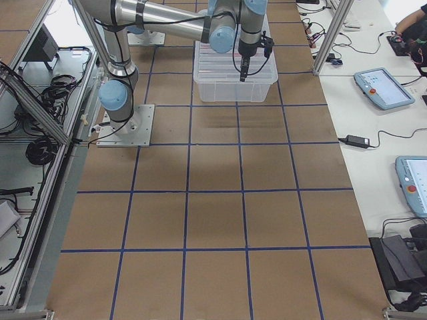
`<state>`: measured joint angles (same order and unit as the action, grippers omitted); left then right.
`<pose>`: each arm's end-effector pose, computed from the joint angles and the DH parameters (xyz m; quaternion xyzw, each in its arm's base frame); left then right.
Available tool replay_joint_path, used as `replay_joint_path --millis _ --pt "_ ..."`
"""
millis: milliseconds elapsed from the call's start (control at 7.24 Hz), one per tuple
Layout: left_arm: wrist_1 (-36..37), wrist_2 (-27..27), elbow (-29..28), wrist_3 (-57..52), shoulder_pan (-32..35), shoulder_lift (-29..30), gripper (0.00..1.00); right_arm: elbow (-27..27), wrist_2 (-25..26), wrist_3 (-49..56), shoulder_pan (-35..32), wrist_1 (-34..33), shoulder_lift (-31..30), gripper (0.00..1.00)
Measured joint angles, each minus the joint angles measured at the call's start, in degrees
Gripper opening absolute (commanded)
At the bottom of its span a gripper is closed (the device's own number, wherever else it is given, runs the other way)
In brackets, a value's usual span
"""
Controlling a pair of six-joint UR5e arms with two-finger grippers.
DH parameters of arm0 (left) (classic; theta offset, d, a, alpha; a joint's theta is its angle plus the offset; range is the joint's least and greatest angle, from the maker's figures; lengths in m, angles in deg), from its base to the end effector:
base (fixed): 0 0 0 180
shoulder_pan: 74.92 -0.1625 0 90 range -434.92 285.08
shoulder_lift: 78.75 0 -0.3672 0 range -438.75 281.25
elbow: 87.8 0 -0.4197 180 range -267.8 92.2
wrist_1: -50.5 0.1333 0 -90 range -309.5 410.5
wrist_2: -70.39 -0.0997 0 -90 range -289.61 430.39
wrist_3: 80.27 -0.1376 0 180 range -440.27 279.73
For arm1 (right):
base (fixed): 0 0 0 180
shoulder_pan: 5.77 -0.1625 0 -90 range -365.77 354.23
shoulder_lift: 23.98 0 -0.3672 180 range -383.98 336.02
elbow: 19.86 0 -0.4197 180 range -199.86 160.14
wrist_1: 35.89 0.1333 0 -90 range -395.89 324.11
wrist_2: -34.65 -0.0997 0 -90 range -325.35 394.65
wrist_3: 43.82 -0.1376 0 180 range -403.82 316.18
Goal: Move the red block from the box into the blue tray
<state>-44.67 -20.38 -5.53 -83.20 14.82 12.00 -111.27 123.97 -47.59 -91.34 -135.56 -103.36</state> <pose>-0.1291 -0.5260 0.4463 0.0232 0.9996 -0.0156 0.0072 0.0903 -0.5808 0.2944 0.0716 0.9972 0.0206 0.0061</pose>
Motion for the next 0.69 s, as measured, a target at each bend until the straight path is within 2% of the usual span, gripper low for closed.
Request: replay_joint_path --millis 691 --pt "0.19 -0.12 -0.02 -0.06 -0.07 -1.12 1.00 -0.14 -0.47 0.72 1.81 -1.00 3.29 1.00"
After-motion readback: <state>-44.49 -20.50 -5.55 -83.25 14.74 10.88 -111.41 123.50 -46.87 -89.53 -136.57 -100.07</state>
